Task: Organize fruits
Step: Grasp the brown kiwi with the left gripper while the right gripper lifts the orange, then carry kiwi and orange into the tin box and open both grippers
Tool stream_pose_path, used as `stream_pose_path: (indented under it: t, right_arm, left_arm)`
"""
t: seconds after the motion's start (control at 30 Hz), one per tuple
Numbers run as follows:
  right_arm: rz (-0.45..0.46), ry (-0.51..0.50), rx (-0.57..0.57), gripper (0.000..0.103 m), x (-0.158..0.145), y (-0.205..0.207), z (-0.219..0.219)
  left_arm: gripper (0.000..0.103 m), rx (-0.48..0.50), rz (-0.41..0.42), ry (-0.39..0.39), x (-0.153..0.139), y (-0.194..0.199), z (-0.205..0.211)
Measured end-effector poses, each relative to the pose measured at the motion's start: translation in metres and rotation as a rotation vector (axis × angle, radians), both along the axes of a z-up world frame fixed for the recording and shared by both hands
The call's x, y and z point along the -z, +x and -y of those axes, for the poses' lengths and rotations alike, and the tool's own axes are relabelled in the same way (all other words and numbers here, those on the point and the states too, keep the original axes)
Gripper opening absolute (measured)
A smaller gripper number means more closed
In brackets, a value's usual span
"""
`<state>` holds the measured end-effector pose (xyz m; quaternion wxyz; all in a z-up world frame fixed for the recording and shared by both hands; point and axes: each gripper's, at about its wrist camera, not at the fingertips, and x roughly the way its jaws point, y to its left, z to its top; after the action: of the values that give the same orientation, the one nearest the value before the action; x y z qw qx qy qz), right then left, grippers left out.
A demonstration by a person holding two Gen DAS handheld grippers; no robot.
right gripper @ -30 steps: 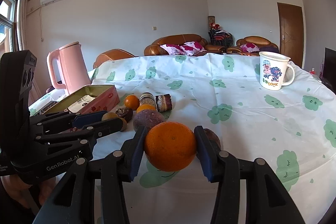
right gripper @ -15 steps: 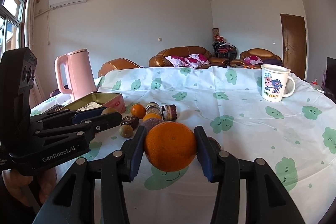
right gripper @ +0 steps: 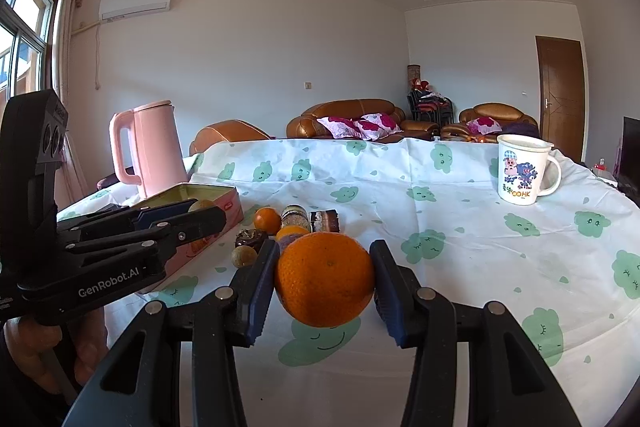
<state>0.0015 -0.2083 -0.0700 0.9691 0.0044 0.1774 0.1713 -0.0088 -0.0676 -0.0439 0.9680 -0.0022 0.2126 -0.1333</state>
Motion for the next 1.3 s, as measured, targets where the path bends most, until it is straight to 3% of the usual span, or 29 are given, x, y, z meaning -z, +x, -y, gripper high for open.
stream_pose_path:
  t: [0.23, 0.63, 0.77, 1.0, 1.3]
  right_arm:
    - [-0.034, 0.021, -0.060, 0.049, -0.027, 0.021, -0.018]
    - [-0.067, -0.030, -0.201, 0.049, -0.049, 0.056, -0.086]
    - [-0.089, -0.051, -0.260, 0.049, -0.049, 0.068, -0.114]
    - [-0.140, -0.096, -0.342, 0.049, -0.037, 0.085, -0.159]
    - [-0.178, -0.119, -0.380, 0.049, -0.021, 0.095, -0.187]
  left_arm:
    - [0.031, -0.066, -0.031, -0.010, -0.008, 0.005, -0.025]
    - [0.031, -0.286, -0.082, 0.029, -0.016, 0.027, -0.096]
    - [0.031, -0.346, -0.127, 0.045, -0.011, 0.036, -0.119]
    - [0.031, -0.368, -0.193, 0.049, 0.001, 0.055, -0.145]
    - [0.031, -0.399, -0.256, 0.077, 0.017, 0.082, -0.162]
